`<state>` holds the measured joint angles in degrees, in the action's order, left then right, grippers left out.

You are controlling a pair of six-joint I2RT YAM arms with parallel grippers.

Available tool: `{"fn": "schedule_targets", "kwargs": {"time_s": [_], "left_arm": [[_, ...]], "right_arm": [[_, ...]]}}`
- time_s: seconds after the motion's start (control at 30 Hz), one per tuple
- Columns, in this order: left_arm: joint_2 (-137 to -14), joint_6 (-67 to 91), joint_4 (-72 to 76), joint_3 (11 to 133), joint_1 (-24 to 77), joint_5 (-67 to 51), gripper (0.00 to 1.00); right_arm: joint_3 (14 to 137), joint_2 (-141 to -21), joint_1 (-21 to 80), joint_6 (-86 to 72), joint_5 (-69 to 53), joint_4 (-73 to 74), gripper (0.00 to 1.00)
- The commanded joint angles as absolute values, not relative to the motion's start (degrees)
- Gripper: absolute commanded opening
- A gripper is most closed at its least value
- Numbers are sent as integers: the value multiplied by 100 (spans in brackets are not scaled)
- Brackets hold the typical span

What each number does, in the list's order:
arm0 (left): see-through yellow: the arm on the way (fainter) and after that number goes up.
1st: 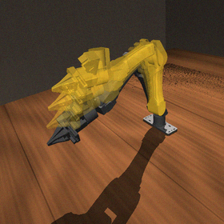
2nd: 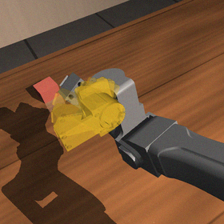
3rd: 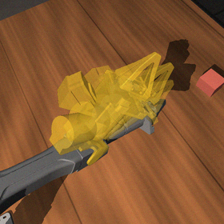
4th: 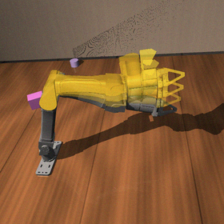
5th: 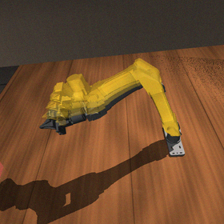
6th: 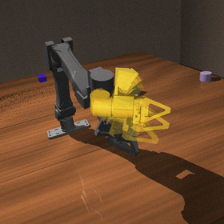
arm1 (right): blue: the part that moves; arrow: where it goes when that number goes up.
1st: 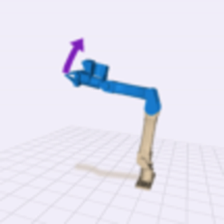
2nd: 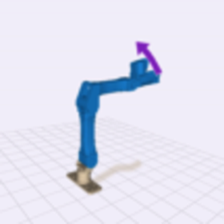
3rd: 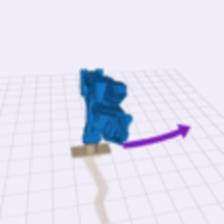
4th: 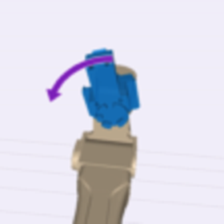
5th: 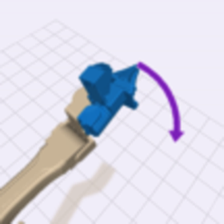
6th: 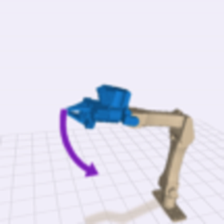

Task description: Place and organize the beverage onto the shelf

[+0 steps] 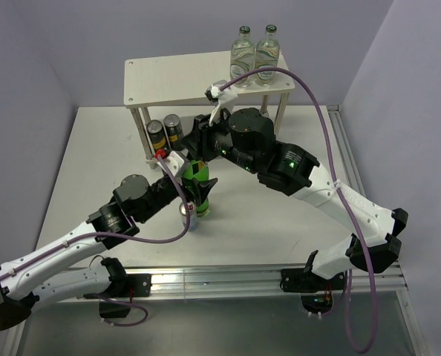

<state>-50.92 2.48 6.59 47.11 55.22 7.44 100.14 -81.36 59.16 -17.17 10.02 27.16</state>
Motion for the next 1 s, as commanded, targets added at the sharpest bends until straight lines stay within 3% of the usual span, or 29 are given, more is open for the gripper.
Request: {"fn": "schedule_targets", "kwargs": {"time_s": [0.0,0.3,0.4,0.43,0.9,0.97], "left_arm": [[-5203,123,844,4966,5528,949,84],[-5291,141,826,4931,5528,1037,51],[-5309,158,817,4922,5528,1046,24],[-5317,176,835,4904,5528,1089,2],[-5282,237,1028,4729,5528,1476,0],[-5282,255,1081,4720,5528,1529,0]], "right_arm": [[10195,-7919,5977,-2118,730,1854,0],[10257,-7963,6003,-2267,492,1819,0],[10230,-7972,6029,-2311,387,1767,0],[10239,-8006,6047,-2312,369,1758,0],[10204,-8086,6126,-2180,167,1407,0],[10213,-8112,6126,-2127,88,1362,7]]}}
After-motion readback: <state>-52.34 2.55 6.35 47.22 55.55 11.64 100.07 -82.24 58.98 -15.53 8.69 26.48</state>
